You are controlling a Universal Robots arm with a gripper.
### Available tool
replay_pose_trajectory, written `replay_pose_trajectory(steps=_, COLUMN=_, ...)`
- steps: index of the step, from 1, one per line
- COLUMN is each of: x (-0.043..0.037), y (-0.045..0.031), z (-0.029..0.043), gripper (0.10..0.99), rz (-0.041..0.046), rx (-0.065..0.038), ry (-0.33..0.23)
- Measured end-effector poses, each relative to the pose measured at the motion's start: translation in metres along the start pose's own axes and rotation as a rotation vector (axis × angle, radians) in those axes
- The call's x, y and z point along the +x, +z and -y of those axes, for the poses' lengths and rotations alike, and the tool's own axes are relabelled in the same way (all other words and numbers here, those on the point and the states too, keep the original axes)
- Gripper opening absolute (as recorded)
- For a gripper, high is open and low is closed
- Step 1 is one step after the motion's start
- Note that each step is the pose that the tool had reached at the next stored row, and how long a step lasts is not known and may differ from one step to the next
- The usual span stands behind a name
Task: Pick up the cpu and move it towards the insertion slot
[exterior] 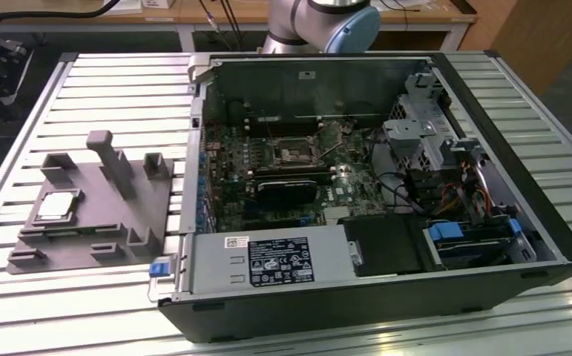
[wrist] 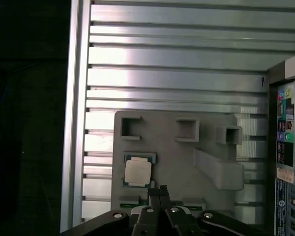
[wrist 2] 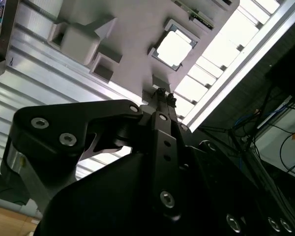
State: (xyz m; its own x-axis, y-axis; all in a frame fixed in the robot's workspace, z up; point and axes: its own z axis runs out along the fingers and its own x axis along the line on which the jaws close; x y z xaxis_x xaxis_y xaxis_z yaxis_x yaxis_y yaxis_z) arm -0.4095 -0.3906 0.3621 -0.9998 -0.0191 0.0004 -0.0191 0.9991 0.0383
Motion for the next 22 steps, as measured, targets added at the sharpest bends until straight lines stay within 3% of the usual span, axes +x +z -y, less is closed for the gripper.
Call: replay_pose_trajectory(steps=22, x=0.0025, y=0.0077, z=0.0009, gripper=0.106, rz=0.0, rx=0.0, ry=0.0)
